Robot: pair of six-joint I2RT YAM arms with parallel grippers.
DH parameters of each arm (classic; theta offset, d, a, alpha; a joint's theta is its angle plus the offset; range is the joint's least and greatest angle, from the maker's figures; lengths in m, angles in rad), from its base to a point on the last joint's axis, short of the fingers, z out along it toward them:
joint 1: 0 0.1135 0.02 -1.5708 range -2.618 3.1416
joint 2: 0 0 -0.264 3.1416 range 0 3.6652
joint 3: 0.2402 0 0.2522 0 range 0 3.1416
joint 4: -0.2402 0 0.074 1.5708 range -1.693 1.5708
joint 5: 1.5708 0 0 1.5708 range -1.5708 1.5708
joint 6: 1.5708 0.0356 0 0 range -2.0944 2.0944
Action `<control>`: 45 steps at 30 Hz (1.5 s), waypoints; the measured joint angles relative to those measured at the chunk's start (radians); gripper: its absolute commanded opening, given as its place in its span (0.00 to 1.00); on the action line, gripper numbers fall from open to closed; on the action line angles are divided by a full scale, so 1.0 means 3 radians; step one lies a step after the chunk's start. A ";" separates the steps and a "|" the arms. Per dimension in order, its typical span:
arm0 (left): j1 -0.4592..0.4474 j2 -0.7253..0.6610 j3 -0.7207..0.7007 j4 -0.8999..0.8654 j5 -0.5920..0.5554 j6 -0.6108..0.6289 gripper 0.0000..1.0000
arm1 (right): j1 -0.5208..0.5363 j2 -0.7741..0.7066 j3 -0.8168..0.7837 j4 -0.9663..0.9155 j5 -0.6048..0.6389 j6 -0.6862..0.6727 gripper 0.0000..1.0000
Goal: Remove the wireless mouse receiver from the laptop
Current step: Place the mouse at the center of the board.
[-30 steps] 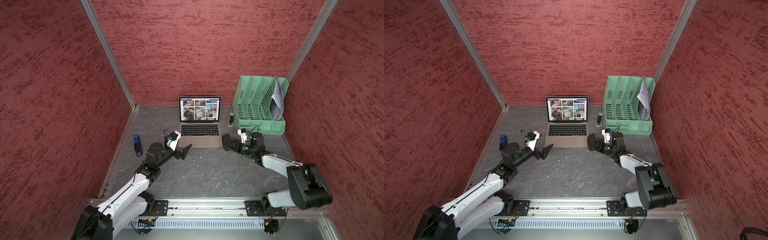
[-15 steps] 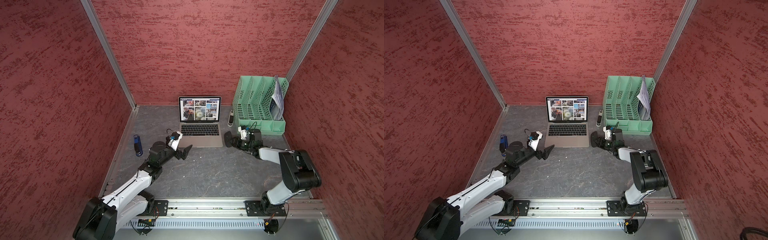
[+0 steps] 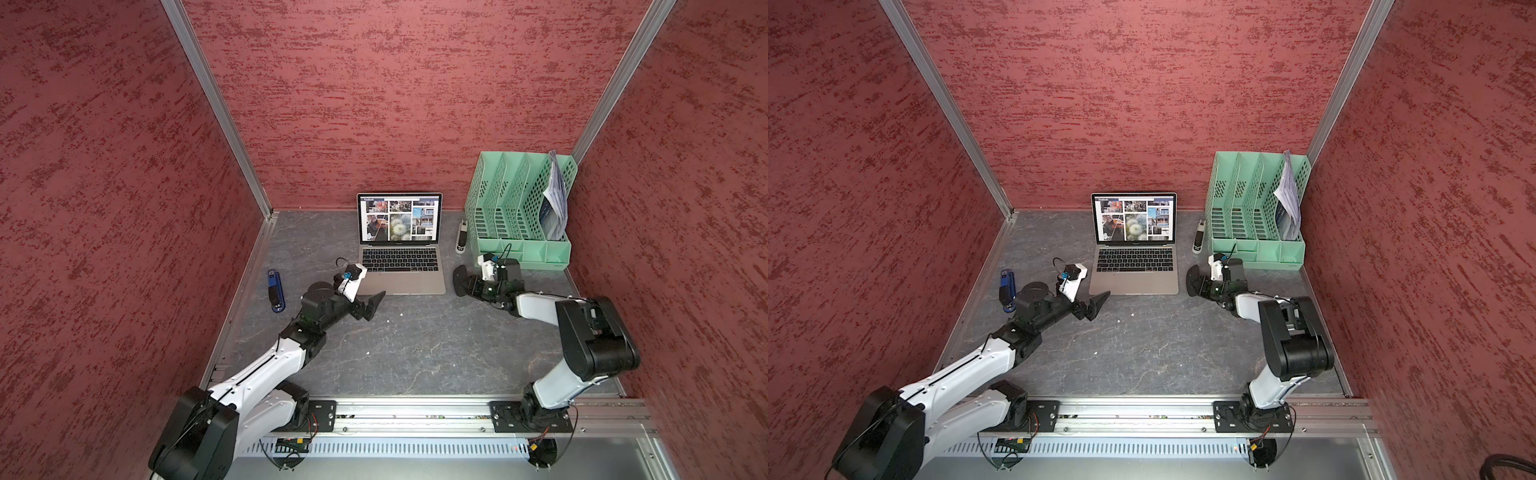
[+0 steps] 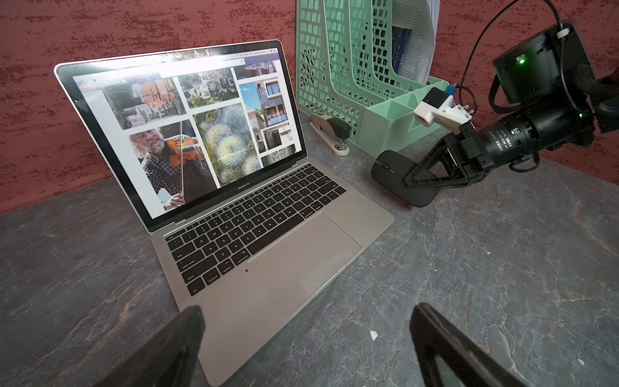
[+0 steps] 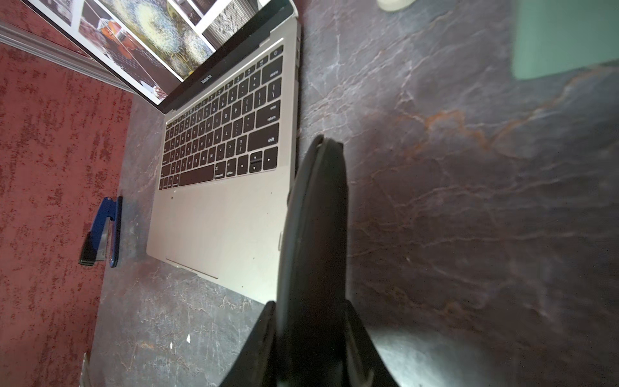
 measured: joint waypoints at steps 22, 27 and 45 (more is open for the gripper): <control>0.0001 0.0022 0.0000 0.0010 0.0062 0.0001 1.00 | 0.0206 0.0112 0.0067 -0.0111 0.0281 -0.0079 0.03; 0.0001 0.0022 0.0000 0.0010 0.0076 0.0001 1.00 | 0.0206 0.0112 0.0067 -0.0160 0.0346 -0.0118 0.13; 0.0001 0.0022 0.0000 0.0010 0.0135 0.0000 1.00 | 0.0206 0.0038 0.0069 -0.0355 0.0554 -0.0253 0.61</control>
